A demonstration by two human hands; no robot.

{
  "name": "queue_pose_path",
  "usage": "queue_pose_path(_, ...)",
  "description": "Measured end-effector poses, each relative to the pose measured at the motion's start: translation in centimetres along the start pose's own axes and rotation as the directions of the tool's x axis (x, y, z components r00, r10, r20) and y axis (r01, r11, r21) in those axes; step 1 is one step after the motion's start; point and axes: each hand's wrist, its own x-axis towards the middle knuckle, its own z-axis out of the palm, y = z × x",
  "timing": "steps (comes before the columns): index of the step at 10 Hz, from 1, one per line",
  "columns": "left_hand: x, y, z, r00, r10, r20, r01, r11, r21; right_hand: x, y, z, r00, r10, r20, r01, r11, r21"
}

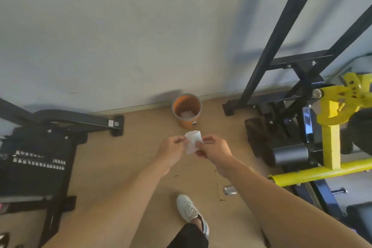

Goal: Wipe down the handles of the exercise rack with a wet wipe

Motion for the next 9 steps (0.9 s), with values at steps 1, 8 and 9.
queue_pose_path(1, 6.6, -1.1, 1.1, 0.998, -0.058, 0.017, 0.060, 0.993, -0.098, 6.4, 0.4, 0.9, 0.997, 0.053, -0.048, -0.054, 0.998, -0.016)
queue_pose_path(8, 26.9, -5.9, 1.3, 0.949, -0.315, -0.021, 0.277, 0.863, -0.421, 37.9, -2.5, 7.0, 0.980, 0.110, -0.165, -0.120, 0.991, -0.052)
queue_pose_path(9, 26.2, -4.8, 1.1, 0.944, -0.326, -0.057, 0.271, 0.861, -0.431, 36.4, -2.0, 6.1, 0.981, 0.092, -0.172, -0.114, 0.987, -0.118)
